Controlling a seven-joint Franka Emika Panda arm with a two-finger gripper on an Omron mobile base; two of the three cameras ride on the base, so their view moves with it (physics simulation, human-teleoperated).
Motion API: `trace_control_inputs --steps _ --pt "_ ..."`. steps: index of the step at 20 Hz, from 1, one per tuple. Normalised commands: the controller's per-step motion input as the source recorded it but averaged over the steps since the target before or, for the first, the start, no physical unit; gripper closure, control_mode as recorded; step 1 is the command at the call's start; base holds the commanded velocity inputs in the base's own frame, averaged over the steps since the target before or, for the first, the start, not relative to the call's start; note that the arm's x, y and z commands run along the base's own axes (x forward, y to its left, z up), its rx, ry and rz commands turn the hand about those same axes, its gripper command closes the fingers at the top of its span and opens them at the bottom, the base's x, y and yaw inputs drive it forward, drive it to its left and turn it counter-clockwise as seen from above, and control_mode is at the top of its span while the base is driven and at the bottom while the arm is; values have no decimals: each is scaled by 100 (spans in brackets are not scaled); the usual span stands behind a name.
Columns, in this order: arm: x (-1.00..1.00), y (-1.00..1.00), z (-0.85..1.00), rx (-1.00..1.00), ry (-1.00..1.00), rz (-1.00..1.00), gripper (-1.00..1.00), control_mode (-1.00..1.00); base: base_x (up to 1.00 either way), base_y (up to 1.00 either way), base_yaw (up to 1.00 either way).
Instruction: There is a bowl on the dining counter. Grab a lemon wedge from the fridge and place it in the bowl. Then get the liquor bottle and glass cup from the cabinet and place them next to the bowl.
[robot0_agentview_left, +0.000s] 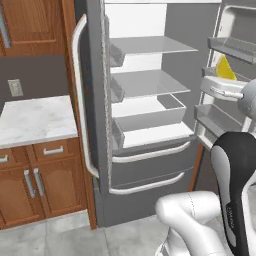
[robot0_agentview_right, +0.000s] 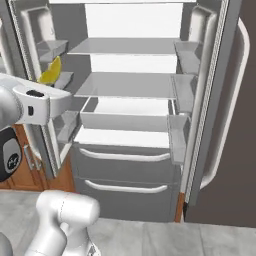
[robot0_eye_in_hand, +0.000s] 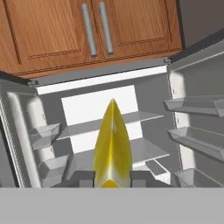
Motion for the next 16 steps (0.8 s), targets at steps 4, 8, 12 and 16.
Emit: trace_control_inputs --steps 4,8,12,16 --pt "0 0 0 0 0 0 100 100 -61 62 -28" --pt "0 0 0 0 0 0 100 100 -61 58 -37" --pt "0 0 0 0 0 0 100 100 -57 54 -42" --pt "0 0 0 0 0 0 100 100 -55 51 -49"
